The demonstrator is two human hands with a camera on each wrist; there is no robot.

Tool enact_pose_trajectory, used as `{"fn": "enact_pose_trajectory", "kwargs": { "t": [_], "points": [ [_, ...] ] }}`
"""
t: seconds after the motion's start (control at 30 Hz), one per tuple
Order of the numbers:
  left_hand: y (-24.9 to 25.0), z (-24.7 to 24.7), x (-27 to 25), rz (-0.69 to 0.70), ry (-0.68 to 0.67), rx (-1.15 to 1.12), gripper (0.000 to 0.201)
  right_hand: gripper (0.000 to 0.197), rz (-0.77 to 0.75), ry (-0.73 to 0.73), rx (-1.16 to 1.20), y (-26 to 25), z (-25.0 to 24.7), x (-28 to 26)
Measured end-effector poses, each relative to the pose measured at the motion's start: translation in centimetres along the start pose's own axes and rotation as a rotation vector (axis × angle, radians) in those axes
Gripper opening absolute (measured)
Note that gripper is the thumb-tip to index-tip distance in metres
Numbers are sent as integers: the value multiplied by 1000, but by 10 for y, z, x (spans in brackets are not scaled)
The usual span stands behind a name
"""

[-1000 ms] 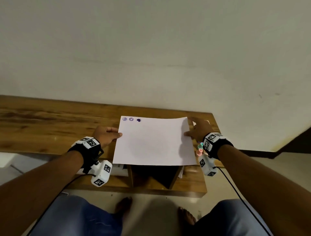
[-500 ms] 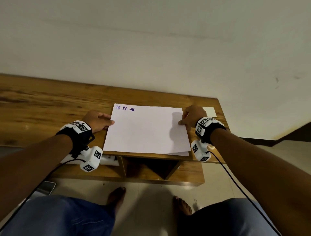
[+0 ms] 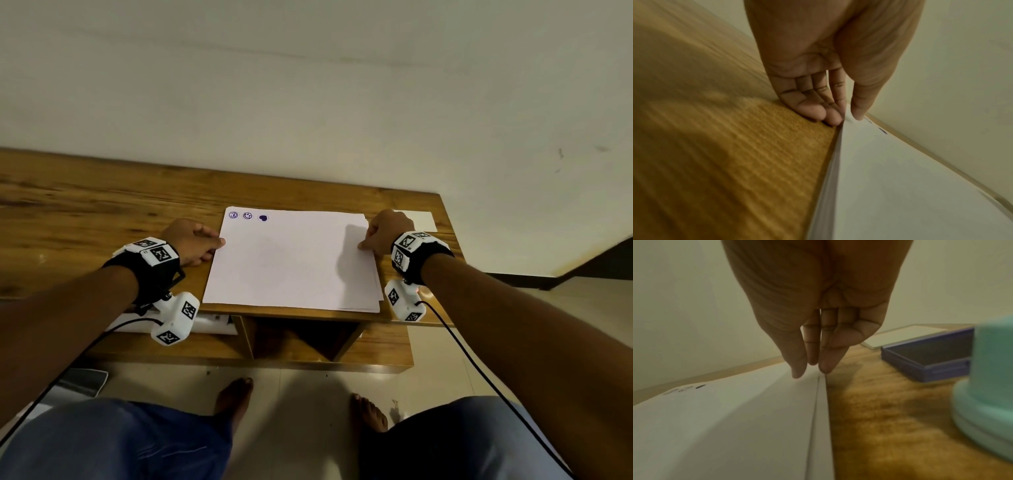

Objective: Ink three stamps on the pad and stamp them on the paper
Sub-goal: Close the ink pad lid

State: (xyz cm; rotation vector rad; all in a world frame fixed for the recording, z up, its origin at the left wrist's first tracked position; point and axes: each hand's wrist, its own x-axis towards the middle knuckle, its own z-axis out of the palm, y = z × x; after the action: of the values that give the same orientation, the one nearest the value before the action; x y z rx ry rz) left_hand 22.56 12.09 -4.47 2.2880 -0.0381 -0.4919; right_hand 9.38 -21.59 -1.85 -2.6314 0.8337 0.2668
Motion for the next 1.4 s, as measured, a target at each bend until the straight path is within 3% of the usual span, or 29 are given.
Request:
{"fn": "enact_pose_trajectory", "kwargs": {
  "t": [0.2,0.43,0.57,0.8,0.9,1.17,1.3,1.4],
  "points": [
    [14,-9,-13,209,94,345,15,17,0,71,32,16,-37,-9],
    [68,50,-52,487,-119,485,22,28,99,179,3,67,-77,-10],
    [112,110,-75,617,-249,658,41,50,177,95,-92,95,-82,0],
    [167,172,-67,592,-391,769,76,88,168,-24,-257,92,-85,30],
    [173,182,-61,551,-433,868,82,98,161,-58,-274,81,-80,40],
    [185,192,-65,513,-401,922,69,88,162,-108,-321,57,-63,54],
    [182,196,-63,546,-340,837,39,92,210,-109,-360,57,-53,60],
    [181,196,-63,561,-328,799,32,90,248,-103,-313,61,-52,64]
  ]
}}
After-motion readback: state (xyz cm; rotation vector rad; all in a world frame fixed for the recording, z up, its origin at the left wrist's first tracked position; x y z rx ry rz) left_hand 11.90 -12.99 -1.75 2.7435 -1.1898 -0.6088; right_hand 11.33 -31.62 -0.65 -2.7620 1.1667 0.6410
